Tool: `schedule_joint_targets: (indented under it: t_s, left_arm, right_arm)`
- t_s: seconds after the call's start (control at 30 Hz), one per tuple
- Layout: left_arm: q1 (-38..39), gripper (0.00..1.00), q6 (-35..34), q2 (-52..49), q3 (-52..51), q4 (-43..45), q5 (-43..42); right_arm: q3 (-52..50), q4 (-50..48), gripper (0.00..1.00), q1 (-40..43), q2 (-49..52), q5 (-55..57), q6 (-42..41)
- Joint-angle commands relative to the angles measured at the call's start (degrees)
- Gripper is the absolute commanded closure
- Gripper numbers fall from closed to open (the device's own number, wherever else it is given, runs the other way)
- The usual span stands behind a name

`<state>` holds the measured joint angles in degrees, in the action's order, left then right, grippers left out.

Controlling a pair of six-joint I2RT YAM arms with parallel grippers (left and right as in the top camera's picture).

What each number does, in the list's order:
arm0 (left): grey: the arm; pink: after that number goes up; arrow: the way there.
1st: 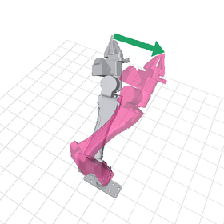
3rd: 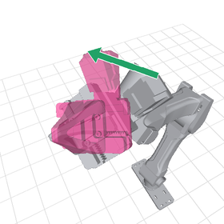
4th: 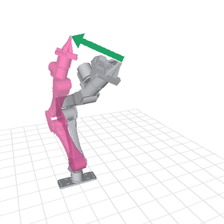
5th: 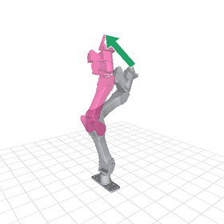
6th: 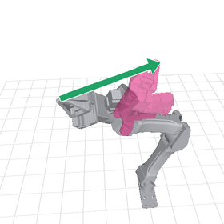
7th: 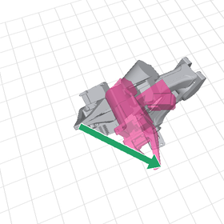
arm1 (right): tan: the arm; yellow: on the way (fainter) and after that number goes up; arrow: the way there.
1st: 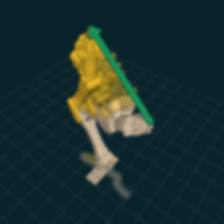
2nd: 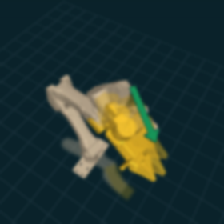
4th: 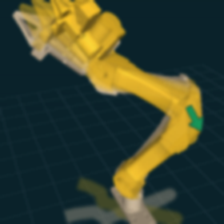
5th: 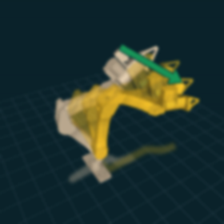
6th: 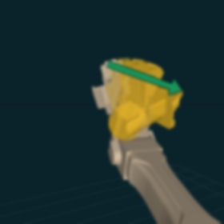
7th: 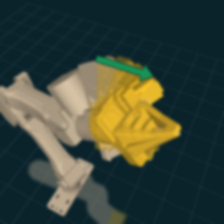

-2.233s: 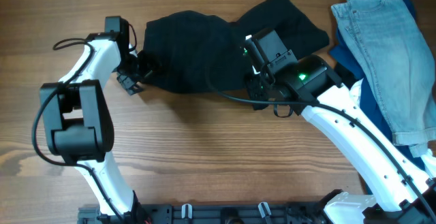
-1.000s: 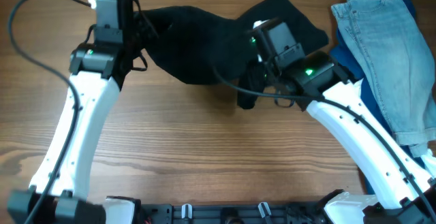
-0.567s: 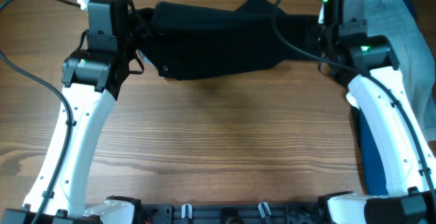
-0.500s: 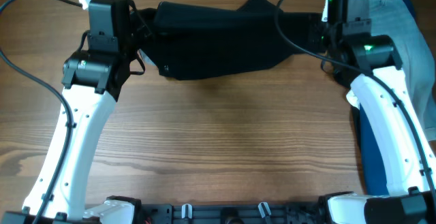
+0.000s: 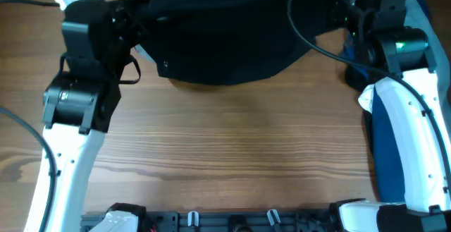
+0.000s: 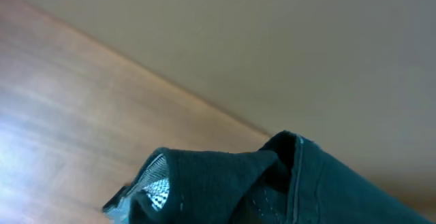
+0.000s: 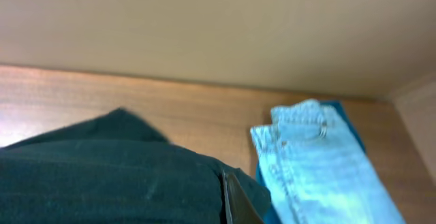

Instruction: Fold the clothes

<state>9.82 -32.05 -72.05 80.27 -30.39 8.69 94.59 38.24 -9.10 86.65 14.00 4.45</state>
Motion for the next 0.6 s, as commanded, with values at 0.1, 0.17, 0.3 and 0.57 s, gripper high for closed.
schedule_joint_targets:
  t_s: [0.1,0.17,0.3,0.57]
  left_arm:
    - [-0.59,0.96,1.92,8.74,0.42,9.92,4.31]
    - [-0.59,0.96,3.34,10.32,0.42,12.20,4.31]
    - [-0.59,0.96,3.37,12.20,0.42,14.40,4.46]
    - [-0.59,0.96,3.30,13.20,0.42,15.91,4.42]
  right_arm:
    - [2.93,-10.23,0.96,1.73,-2.99,11.76,6.16]
    - [2.93,-14.38,0.96,1.73,-4.35,11.74,6.62]
    - [2.93,-20.52,0.96,1.73,-7.10,11.78,10.88]
    - [2.93,-19.89,0.96,1.60,-14.21,12.17,12.07]
